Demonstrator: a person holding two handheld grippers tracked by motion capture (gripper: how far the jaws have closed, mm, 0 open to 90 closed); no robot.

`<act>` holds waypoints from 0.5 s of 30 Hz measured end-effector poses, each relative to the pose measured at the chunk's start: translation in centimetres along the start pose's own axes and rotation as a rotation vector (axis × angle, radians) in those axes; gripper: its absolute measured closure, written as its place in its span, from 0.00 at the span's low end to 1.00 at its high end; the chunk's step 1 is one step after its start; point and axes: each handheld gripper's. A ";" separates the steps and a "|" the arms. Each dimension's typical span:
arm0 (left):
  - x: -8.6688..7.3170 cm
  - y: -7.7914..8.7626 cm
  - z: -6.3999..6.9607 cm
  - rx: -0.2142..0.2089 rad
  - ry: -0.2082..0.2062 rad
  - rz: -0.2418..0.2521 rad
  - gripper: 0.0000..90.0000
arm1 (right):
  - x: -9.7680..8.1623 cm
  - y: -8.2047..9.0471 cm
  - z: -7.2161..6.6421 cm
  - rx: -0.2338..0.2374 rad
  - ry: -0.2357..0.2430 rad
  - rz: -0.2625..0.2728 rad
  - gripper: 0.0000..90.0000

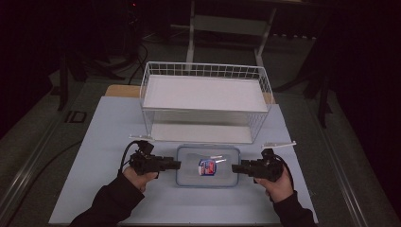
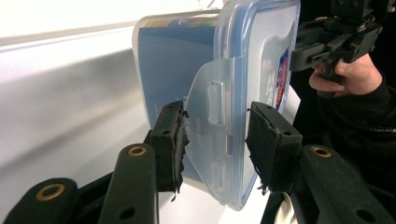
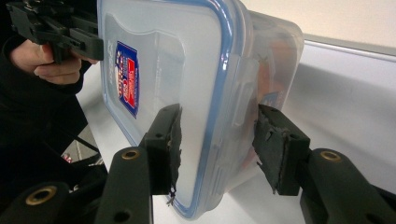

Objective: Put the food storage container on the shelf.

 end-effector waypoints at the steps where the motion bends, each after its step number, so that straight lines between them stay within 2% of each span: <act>1: 0.1 0.0 -0.1 0.001 0.001 0.005 0.63 | 0.1 -0.1 0.1 0.003 0.000 0.001 0.58; 9: 1.2 0.1 -0.5 0.021 -0.026 0.044 0.63 | 1.3 -0.3 0.2 -0.013 0.011 0.023 0.58; 15: 1.9 -0.6 -1.1 0.034 -0.043 0.067 0.62 | 2.6 -0.3 0.7 -0.037 0.028 0.037 0.58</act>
Point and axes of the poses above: each handheld gripper's, and its own axes: y roughly backward along the jaws, x roughly out of its top, z roughly to its right, and after that the axes turned 5 degrees about -x, right-handed
